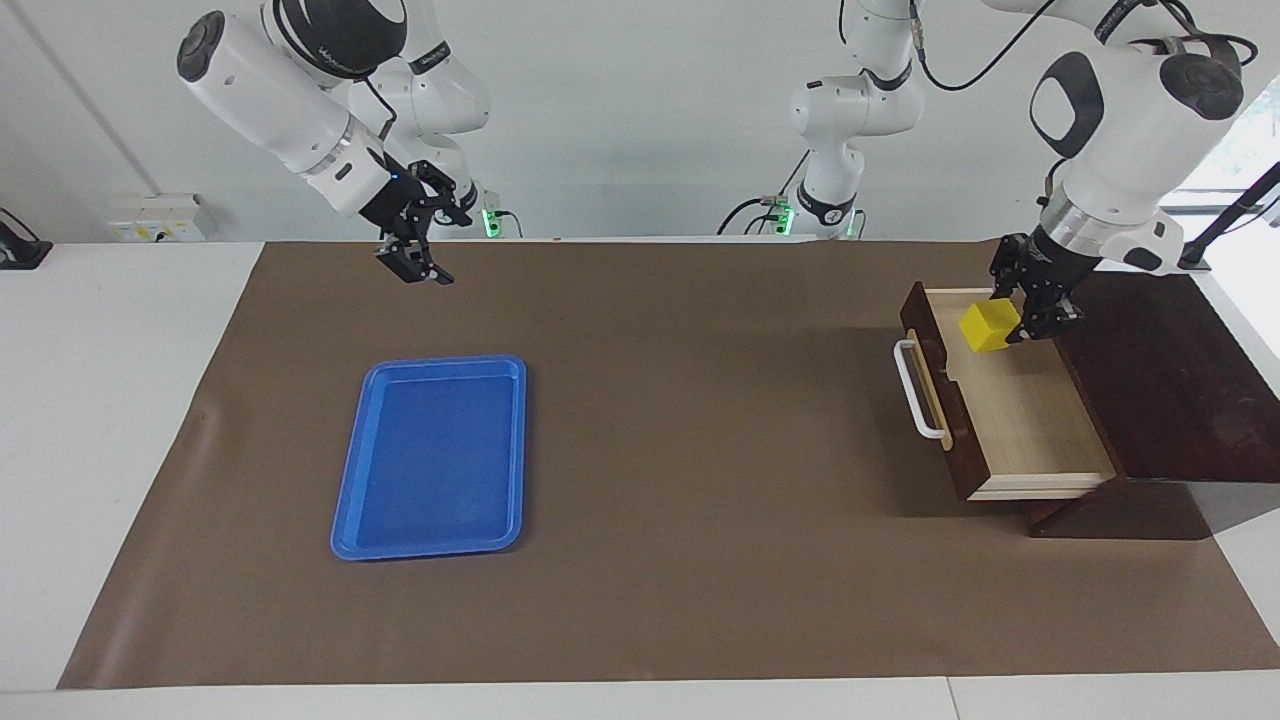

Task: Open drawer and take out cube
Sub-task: 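Lift the cube with the left gripper while the right gripper approaches, then close the right gripper on the cube held by the left gripper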

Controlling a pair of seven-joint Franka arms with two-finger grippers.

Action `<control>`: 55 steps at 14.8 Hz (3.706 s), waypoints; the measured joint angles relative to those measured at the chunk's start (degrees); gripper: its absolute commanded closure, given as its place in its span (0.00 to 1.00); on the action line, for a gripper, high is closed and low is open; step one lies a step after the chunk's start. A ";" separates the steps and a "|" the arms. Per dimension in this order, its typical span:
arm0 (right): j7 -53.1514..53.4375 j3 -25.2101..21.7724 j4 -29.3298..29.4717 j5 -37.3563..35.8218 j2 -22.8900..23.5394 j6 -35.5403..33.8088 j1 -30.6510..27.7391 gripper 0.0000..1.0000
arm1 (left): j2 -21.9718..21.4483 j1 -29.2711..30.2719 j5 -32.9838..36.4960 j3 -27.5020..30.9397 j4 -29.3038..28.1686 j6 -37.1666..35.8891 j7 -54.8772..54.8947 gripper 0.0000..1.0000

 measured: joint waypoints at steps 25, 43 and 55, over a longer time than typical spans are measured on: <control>-14.73 0.31 -3.21 16.81 13.33 20.19 19.93 0.00 | 4.81 -37.98 -2.76 -0.93 -4.48 11.10 -46.45 1.00; -14.77 0.33 -1.56 16.89 15.53 28.60 24.85 0.00 | 4.67 -40.02 -2.81 -0.96 -5.93 12.63 -46.87 1.00; -15.02 0.24 -1.48 16.88 15.76 29.49 25.94 1.00 | 4.20 -40.07 -2.81 -0.76 -6.33 12.62 -46.04 1.00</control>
